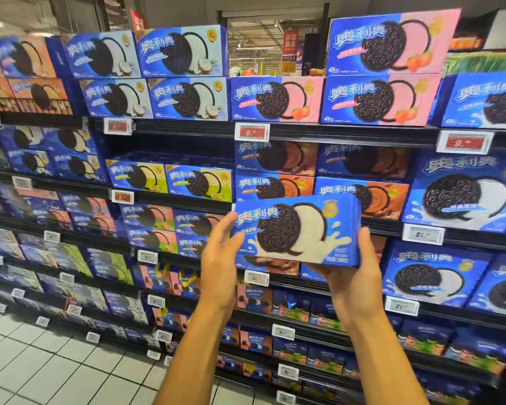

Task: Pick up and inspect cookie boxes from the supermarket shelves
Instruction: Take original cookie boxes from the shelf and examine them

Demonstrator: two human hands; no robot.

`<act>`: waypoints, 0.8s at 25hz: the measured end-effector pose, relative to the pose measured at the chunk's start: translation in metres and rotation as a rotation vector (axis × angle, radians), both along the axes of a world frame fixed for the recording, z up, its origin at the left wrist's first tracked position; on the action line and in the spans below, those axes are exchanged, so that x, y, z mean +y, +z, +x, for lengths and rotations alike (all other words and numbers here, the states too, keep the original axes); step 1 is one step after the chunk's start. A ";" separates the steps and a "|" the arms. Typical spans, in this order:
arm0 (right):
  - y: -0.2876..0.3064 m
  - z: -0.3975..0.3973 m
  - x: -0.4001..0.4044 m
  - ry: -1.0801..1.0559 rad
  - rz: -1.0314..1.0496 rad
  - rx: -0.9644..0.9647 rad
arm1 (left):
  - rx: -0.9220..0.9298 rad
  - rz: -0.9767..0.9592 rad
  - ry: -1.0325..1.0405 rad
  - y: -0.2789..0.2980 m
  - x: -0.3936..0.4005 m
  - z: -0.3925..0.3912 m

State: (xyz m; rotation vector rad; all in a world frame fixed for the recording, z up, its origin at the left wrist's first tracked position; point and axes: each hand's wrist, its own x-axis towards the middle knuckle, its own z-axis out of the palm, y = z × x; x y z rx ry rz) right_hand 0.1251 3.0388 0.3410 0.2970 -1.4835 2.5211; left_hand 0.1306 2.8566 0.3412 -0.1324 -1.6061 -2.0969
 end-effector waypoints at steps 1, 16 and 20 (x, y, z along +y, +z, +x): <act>0.000 -0.002 0.006 0.030 -0.043 -0.001 | -0.014 0.040 0.063 -0.003 -0.007 -0.005; -0.011 -0.029 0.023 -0.050 -0.081 -0.007 | 0.054 0.301 -0.078 -0.014 -0.032 -0.005; -0.015 -0.034 0.025 -0.066 -0.059 -0.052 | 0.058 0.272 -0.076 -0.011 -0.032 0.000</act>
